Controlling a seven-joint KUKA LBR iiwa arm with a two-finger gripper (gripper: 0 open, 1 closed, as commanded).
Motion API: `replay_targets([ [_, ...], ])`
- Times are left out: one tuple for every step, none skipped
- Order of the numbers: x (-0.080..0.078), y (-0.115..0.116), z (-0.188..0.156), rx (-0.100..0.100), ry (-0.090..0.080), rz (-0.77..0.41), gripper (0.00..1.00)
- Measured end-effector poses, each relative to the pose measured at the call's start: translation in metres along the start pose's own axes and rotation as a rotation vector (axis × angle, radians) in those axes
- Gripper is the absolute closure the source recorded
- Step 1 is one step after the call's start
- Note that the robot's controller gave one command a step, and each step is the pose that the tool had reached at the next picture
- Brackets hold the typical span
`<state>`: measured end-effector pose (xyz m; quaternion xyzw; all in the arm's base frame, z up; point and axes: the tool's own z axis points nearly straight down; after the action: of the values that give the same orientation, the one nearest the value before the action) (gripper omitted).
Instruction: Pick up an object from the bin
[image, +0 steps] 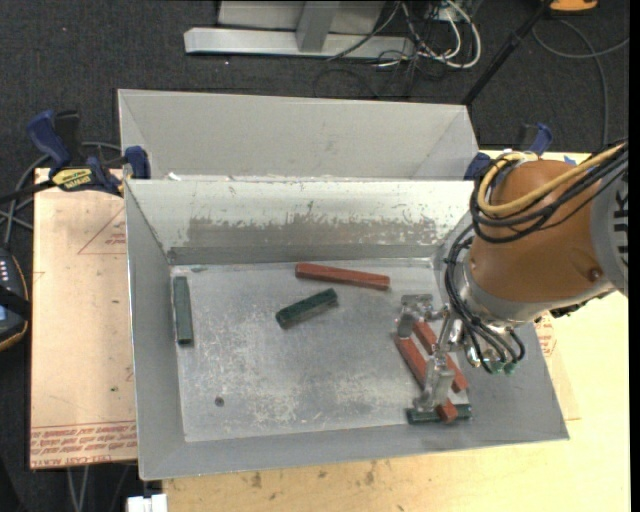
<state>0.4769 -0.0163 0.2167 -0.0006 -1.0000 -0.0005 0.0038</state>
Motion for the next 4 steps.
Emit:
replay_targets([
  [-0.069,0.062,0.075,-0.003,-0.007,0.095,0.00],
  [-0.127,0.090,0.148,-0.001,-0.012,-0.027,0.00],
  [-0.127,0.089,0.143,0.000,-0.012,-0.026,1.00],
  [-0.135,0.106,0.020,0.000,-0.020,-0.105,1.00],
])
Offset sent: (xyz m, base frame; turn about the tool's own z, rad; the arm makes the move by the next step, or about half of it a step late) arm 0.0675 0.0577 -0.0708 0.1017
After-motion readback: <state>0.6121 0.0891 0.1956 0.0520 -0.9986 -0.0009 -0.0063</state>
